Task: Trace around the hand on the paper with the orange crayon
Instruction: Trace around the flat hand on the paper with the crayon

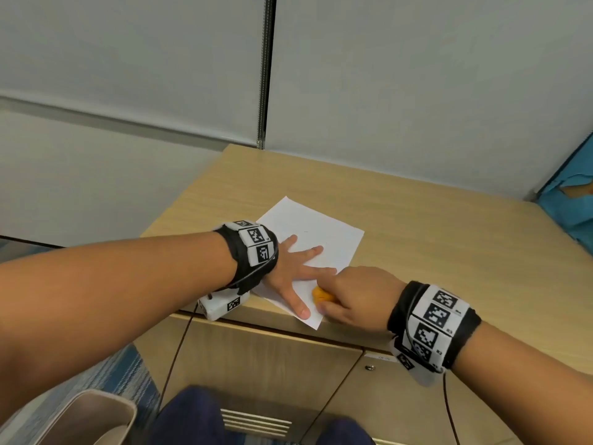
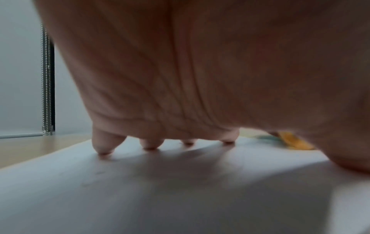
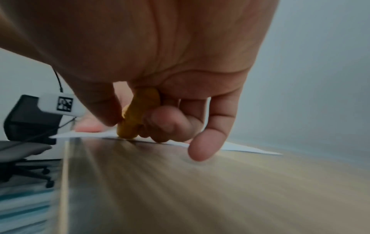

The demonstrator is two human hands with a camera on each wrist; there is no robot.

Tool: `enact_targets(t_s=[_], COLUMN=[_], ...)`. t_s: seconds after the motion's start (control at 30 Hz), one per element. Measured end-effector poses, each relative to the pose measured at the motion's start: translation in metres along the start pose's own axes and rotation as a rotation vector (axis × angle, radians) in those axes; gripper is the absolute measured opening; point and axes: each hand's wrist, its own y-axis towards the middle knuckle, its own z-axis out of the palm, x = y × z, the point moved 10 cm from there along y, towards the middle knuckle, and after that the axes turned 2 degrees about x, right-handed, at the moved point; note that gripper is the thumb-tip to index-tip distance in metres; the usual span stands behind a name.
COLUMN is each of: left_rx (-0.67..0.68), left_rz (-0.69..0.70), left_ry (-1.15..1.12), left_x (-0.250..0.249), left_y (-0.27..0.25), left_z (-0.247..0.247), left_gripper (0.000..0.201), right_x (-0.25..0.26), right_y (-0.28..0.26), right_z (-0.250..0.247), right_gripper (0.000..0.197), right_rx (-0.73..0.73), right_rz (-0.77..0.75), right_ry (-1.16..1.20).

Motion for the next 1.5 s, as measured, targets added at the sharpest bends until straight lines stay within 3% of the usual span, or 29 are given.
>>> enact_targets(t_s=[0.1,0.27,0.37,0.43,0.53,0.6,0.73,0.9,0.97,1.07,1.2,1.37,1.5], left_rx=[0.012,0.036,0.036,0.039,0.052,0.056,0.047,0.042,0.04,0.025,-0.002,-0.002,-0.006], left_rz=[-0.024,-0.046,-0.039,-0.04,-0.049,-0.049,-0.046,-0.047,-0.051,-0.059,-0.068,-0.074,-0.077], left_ry=[-0.001,-0.043,-0.052,-0.059,-0.041,-0.035,-0.062,-0.071,-0.077,-0.091,-0.094,-0.114,-0.102], left_x=[0.005,0.019,0.02,0.02,0.021,0.02,0.021,0.021,0.023,0.026,0.029,0.034,0.035], left_y=[0.004,0.017,0.019,0.019,0.021,0.02,0.018,0.021,0.022,0.023,0.03,0.032,0.034], left_z=[0.006,0.019,0.019,0.019,0.02,0.02,0.019,0.019,0.02,0.018,0.02,0.022,0.021], left_gripper=[0.099,0.103,0.104,0.106,0.105,0.104,0.106,0.105,0.107,0.113,0.118,0.123,0.122], right_x=[0.003,-0.031,0.002,0.01,-0.03,-0.034,0.013,-0.027,-0.01,0.013,-0.028,0.015,-0.018], right_y=[0.0,0.017,0.011,0.009,0.022,0.024,0.01,0.025,0.024,0.02,0.036,0.026,0.038], right_z=[0.0,-0.014,-0.002,0.001,-0.009,-0.013,0.001,-0.014,-0.01,-0.004,-0.016,-0.001,-0.012], right_gripper=[0.024,0.035,0.034,0.035,0.034,0.033,0.034,0.037,0.036,0.028,0.037,0.03,0.039], right_rx=[0.032,0.005,0.04,0.082,0.068,0.035,0.066,0.006,-0.022,0.052,0.08,0.137,0.12], right_rz=[-0.043,0.11,-0.062,-0.091,0.085,0.12,-0.102,0.109,0.058,-0.049,0.154,-0.022,0.126], right_ry=[-0.066,-0.152,-0.108,-0.074,-0.119,-0.157,-0.085,-0.144,-0.156,-0.096,-0.143,-0.055,-0.125])
